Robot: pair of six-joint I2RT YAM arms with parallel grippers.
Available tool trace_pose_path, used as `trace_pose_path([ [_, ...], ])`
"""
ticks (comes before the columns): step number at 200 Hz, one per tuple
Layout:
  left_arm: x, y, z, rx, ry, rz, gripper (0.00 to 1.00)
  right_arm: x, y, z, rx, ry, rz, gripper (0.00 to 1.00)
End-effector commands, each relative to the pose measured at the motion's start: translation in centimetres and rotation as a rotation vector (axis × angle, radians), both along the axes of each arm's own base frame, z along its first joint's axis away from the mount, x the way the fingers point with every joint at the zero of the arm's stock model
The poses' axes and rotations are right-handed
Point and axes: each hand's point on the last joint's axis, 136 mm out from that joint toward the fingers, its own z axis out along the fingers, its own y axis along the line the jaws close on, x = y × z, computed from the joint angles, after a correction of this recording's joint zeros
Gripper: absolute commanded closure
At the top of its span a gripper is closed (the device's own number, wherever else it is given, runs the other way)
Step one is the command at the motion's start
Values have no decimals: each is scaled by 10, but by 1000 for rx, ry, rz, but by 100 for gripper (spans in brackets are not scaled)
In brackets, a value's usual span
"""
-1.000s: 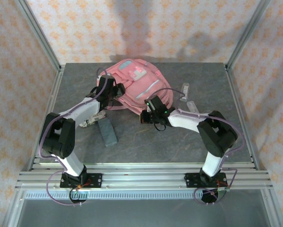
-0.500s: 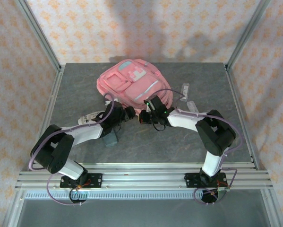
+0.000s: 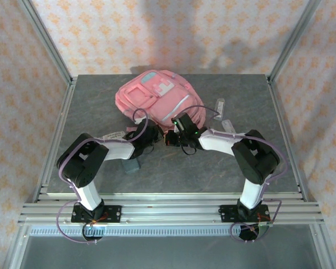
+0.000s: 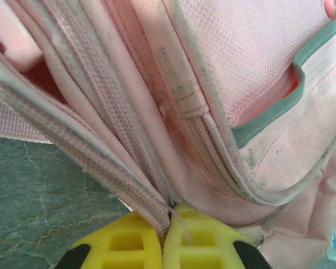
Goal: Pack the student bag
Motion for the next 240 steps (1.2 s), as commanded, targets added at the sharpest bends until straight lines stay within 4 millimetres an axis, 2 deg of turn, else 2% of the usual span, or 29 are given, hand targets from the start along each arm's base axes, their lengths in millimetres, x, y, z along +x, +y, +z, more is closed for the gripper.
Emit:
trace_pose_path([
  [1, 16, 11, 10, 54, -49, 52, 100, 3, -6, 6, -22, -5, -9, 100],
  [22, 16, 19, 13, 81, -49, 51, 100, 5, -35, -5, -75, 25, -67, 100],
  [74, 12, 42, 18, 96, -52, 56, 100, -1, -134, -33, -215, 82, -272, 100],
  [94, 12, 44, 23, 119, -62, 42, 100, 0, -154, -31, -239, 67, -321, 100],
  [118, 16, 41, 30, 161, -74, 3, 100, 0, -139, -19, -188, 38, -282, 100],
  [142, 22, 44, 35, 217, -77, -20, 100, -2, -112, -8, -165, 5, -204, 100],
  [160, 29, 54, 38, 240, -75, -13, 100, -8, -88, -3, -125, 4, -145, 100],
  [189, 52, 79, 50, 261, -85, 27, 100, -19, -45, 5, -52, 2, -56, 100],
  [208, 69, 85, 62, 267, -104, 28, 100, -22, -15, 14, 13, -11, -7, 100],
  [220, 76, 84, 68, 271, -104, 20, 80, -20, 2, 20, 63, -11, 10, 100],
  [231, 77, 82, 71, 266, -98, 16, 54, -16, 10, 21, 98, -7, 7, 100],
  [240, 74, 81, 72, 247, -94, 14, 42, -12, 13, 20, 105, -8, -2, 100],
])
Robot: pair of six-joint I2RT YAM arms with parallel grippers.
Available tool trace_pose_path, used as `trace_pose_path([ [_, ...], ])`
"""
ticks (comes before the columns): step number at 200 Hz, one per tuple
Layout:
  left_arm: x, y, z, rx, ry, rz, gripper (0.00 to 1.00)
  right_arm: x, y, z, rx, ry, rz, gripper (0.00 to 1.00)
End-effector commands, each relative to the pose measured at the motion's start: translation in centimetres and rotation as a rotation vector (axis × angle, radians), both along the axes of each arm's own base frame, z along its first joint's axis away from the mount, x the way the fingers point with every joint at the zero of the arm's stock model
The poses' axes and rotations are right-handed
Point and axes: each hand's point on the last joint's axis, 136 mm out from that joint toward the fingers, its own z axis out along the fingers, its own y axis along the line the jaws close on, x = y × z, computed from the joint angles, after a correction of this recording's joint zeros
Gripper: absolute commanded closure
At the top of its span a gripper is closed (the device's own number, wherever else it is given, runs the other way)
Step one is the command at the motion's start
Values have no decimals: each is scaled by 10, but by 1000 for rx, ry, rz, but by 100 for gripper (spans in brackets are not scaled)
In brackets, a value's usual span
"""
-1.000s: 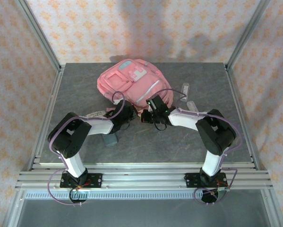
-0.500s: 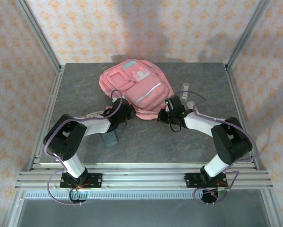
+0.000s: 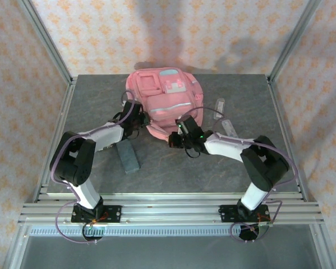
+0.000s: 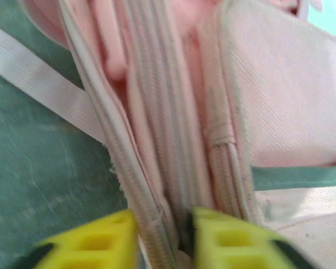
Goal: Pack the student bag
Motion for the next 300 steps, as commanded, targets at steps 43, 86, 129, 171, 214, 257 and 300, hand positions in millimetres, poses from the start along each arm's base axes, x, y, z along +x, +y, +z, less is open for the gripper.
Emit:
trace_pose_path([
  [43, -26, -3, 23, -107, -70, 19, 32, 3, 31, -2, 92, 49, 36, 100],
  [86, -75, -32, 3, -195, -31, -1, 26, 4, 30, -2, 80, 43, 36, 100],
  [129, -76, -69, -10, -257, -28, -30, 25, 4, 32, -2, 85, 48, 41, 100],
  [171, -57, -80, -31, -213, -13, -2, 46, 3, 28, -2, 69, 47, 27, 100],
  [214, -57, -78, -43, -190, 17, 6, 100, 11, -3, -17, -39, 62, -62, 100],
  [257, -61, -61, -38, -155, 9, 7, 100, 21, -85, -39, -133, 98, -225, 100],
  [300, -60, -54, -33, -153, 0, -8, 100, 32, -149, -43, -190, 84, -375, 100],
])
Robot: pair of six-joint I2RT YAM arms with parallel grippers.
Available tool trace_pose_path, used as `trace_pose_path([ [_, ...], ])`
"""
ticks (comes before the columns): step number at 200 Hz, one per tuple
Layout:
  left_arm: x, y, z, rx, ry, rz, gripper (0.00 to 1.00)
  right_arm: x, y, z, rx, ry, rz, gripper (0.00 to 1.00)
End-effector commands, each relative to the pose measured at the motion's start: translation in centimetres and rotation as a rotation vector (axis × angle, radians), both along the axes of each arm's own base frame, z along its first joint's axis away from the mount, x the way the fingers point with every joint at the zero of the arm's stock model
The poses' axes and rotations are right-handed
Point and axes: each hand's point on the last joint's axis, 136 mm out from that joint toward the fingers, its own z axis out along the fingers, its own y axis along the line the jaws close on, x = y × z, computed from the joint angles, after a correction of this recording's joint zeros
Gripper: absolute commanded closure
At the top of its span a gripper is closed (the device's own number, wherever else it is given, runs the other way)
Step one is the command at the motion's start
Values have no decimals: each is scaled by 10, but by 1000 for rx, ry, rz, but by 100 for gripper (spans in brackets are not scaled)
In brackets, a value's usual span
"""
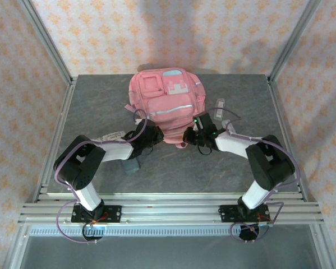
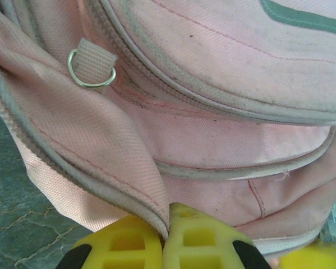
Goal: Pack the student bag
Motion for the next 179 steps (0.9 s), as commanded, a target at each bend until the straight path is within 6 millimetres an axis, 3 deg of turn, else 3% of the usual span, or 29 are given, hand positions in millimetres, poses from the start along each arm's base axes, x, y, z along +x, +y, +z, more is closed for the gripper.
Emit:
trace_pose_path([
  [1, 5, 30, 2, 85, -26, 46, 100, 0, -65, -23, -183, 33, -157, 100],
  [17, 7, 28, 5, 96, -30, 29, 100, 3, -68, -23, -201, 30, -166, 100],
  [39, 15, 26, 13, 135, -43, 7, 100, -1, -55, -21, -170, 24, -128, 100],
  [60, 28, 38, 21, 177, -55, 15, 100, -10, -38, -17, -168, 17, -81, 100],
  [97, 60, 70, 40, 240, -75, 55, 100, -32, 26, -5, -78, 2, 42, 100],
  [121, 83, 79, 57, 257, -102, 84, 100, -33, 77, 4, 6, -15, 117, 100],
  [151, 90, 77, 73, 249, -117, 85, 49, -18, 122, 16, 112, -31, 161, 100],
  [179, 66, 82, 69, 226, -103, 80, 37, -7, 133, 21, 128, -46, 168, 100],
])
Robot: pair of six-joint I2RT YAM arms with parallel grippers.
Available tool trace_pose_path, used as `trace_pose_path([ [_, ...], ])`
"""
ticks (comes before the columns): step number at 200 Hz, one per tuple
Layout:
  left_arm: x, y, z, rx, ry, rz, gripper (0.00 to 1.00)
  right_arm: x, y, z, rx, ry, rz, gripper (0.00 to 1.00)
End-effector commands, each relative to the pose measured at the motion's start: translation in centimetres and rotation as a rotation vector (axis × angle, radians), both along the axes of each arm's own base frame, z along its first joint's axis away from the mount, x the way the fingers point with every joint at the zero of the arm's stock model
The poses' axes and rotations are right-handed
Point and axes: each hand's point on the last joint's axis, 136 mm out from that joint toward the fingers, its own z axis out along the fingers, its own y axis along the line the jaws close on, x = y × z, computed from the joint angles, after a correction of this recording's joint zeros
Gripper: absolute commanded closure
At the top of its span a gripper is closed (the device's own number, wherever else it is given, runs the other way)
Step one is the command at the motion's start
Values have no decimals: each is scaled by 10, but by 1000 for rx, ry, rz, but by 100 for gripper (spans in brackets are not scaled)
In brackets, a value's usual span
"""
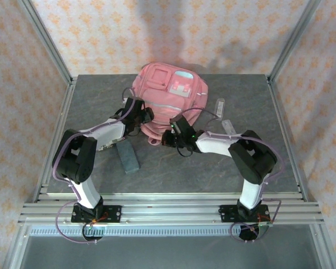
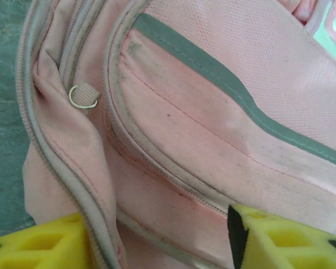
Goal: Pack the student bag
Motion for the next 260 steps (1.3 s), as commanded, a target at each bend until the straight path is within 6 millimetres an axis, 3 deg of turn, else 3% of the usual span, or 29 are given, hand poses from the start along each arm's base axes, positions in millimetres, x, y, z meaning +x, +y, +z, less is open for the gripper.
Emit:
trace_pose_path([
  [1, -5, 1, 32, -27, -98, -4, 37, 10, 18, 14, 60, -16, 11, 100],
  [26, -40, -1, 14, -97, -55, 3, 33, 10, 18, 12, 52, -17, 19, 100],
  [52, -68, -17, 2, -161, -36, -4, 29, 9, 16, 11, 49, -17, 17, 100],
  [72, -73, -34, -3, -176, -29, -23, 28, 9, 17, 12, 57, -21, 21, 100],
  [110, -63, -53, -27, -156, 28, -11, 30, 8, 19, 17, 68, -33, 27, 100],
  [122, -59, -52, -35, -145, 45, 15, 39, 8, 18, 17, 64, -34, 28, 100],
  [131, -57, -51, -41, -134, 60, 31, 52, 7, 17, 17, 59, -34, 31, 100],
  [156, -53, -51, -46, -117, 76, 34, 99, 8, 7, 14, 9, -50, 24, 100],
  [186, -54, -45, -41, -98, 66, 29, 100, 13, -23, 2, -53, -37, -23, 100],
  [240, -59, -32, -32, -94, 49, 19, 100, 31, -131, -27, -147, 14, -237, 100],
  [260, -56, -33, -27, -87, 38, 0, 100, 34, -149, -26, -178, 0, -273, 100],
])
